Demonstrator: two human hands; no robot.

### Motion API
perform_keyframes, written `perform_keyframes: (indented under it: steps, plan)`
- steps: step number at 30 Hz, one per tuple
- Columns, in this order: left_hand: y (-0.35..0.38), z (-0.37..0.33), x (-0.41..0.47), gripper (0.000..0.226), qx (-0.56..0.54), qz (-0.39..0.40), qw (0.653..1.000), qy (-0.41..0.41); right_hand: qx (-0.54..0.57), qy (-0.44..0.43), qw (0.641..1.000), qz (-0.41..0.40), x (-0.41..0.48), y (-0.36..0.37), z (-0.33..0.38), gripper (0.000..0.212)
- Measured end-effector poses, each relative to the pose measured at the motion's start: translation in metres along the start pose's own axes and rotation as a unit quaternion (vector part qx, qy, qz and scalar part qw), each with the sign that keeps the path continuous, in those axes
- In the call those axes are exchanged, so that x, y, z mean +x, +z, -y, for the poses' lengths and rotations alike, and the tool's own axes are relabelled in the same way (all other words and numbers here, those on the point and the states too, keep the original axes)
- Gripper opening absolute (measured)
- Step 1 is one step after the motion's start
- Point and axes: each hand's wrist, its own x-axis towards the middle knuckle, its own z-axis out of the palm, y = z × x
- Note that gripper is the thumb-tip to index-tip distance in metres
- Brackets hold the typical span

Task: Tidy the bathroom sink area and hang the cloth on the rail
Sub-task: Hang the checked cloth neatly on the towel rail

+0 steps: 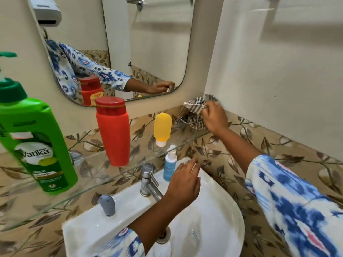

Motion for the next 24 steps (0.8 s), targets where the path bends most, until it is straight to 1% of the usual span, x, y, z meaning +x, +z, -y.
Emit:
perform_keyframes:
  steps: [3,5,7,9,11,13,14,15,16,19,22,24]
  plan:
    - [-0.031,-0.024,0.047,0.071,-0.064,-0.098,0.993,-0.013,0.012,-0.023,1.0,0.012,0.012,-0.038,-0.005,0.021]
    - [-0.058,-0.037,0.088,0.083,-0.086,-0.16,0.983,-0.009,0.052,-0.037,0.998,0.019,0.015,-0.065,-0.006,0.019]
    - [-0.085,-0.046,0.128,0.089,-0.063,-0.167,0.984,-0.004,0.102,-0.046,0.993,0.029,0.013,-0.09,-0.003,0.016]
    - [-0.108,-0.053,0.163,0.083,-0.065,-0.127,0.99,-0.015,0.106,-0.07,0.991,0.028,0.007,-0.113,0.0,0.015]
    - [-0.125,-0.059,0.192,0.069,-0.097,-0.048,0.994,-0.01,0.099,-0.098,0.99,0.024,0.001,-0.133,0.003,0.017]
    - [-0.14,-0.071,0.212,0.046,-0.063,0.041,0.997,0.023,0.092,-0.111,0.989,0.017,-0.004,-0.152,0.002,0.017]
    - [-0.146,-0.079,0.218,0.034,-0.042,0.056,0.997,0.038,0.089,-0.109,0.99,0.012,-0.007,-0.161,0.0,0.017]
    - [-0.151,-0.088,0.224,0.028,-0.035,0.055,0.997,0.052,0.086,-0.105,0.991,0.008,-0.009,-0.171,-0.003,0.015]
    - [-0.156,-0.097,0.228,0.027,-0.042,0.045,0.996,0.063,0.087,-0.095,0.992,0.01,-0.011,-0.178,-0.007,0.015]
    - [-0.171,-0.125,0.24,0.028,-0.06,0.007,0.992,0.108,0.086,-0.056,0.994,0.046,-0.02,-0.206,-0.023,0.019]
    - [-0.185,-0.143,0.249,0.027,-0.069,-0.034,0.987,0.138,0.021,-0.027,0.996,0.087,-0.03,-0.227,-0.043,0.023]
    - [-0.192,-0.148,0.254,0.028,-0.059,-0.054,0.985,0.15,-0.028,0.016,0.994,0.108,-0.04,-0.241,-0.056,0.022]
